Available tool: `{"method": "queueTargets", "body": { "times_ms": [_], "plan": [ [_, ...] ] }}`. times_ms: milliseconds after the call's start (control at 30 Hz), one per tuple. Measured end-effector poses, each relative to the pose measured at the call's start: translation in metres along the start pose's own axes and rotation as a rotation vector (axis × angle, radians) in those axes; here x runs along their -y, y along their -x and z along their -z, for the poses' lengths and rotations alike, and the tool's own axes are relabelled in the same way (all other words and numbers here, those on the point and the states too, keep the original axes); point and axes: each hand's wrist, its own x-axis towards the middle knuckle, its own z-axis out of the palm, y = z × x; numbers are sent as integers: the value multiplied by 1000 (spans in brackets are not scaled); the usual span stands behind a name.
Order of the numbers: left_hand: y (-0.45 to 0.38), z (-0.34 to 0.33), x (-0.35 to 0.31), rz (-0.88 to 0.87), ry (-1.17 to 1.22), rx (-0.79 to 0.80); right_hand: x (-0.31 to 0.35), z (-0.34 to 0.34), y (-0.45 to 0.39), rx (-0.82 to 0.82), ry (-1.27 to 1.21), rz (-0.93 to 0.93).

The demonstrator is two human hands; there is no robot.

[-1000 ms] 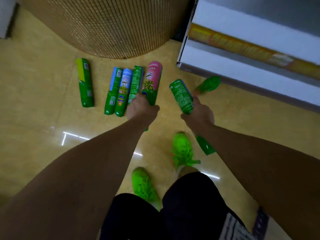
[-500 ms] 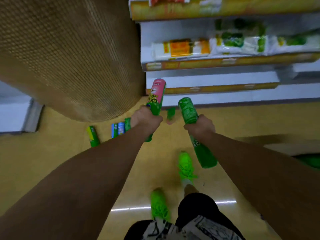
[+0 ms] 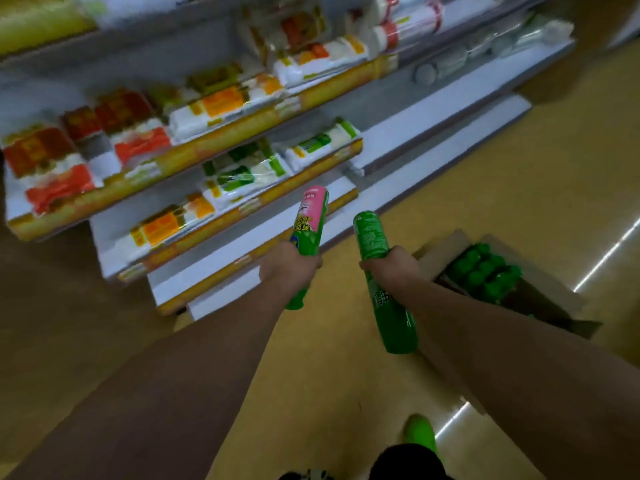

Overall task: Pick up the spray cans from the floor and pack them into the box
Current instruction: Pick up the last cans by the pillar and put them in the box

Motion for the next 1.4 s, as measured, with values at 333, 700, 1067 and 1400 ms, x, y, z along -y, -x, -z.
{"method": "queueTargets", "body": {
  "times_ms": [333,700,1067,1400],
  "plan": [
    [8,-165,-188,-153,-64,198,-110,190,-70,-103,-138,-237],
    [-9,-302,-306,-242,-40,597,-215,321,-89,-75,-414,-639],
    [-44,-423,-381,-101,-204,956,-277,369,-115,74,-669,-865],
    [-69,-552,-407,76,-279,1012,-371,404,-228,-39,-623,-865]
  ]
}}
